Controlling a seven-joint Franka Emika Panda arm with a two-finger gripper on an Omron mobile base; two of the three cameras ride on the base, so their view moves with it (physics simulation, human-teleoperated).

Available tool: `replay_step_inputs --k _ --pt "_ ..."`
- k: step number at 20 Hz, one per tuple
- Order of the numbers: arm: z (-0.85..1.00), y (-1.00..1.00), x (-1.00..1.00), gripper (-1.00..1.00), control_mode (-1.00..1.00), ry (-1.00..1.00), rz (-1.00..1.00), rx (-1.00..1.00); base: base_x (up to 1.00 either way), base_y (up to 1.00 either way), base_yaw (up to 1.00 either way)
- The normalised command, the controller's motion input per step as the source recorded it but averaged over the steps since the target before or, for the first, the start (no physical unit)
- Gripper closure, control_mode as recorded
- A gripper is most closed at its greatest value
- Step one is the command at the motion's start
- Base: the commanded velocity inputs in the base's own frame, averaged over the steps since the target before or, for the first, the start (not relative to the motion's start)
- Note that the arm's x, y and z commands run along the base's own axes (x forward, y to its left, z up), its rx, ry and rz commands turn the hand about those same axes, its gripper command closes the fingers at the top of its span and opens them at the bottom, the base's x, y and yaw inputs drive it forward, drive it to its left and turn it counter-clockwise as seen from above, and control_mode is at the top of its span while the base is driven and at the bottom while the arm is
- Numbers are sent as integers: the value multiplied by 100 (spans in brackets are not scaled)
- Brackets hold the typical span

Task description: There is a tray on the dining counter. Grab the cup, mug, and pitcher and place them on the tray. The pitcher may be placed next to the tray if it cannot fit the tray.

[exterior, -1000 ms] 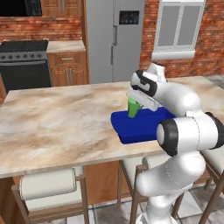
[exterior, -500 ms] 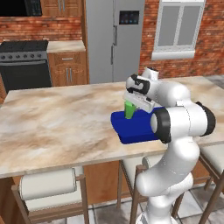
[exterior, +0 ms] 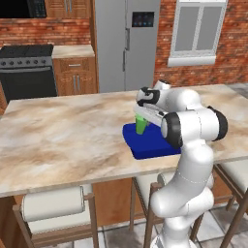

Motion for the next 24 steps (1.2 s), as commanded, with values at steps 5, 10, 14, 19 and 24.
replay_step_inputs --k 5,10,14,19,24 --pt "-31 0 26 100 -100 0 4 0 0 0 0" --pt "-29 1 10 100 -100 0 4 0 0 0 0" --pt "-23 0 0 100 -100 1 5 0 0 0 0" --pt "-16 3 0 100 -100 2 5 -1 0 0 0" --pt "-7 7 0 100 -100 2 4 -1 0 0 0"
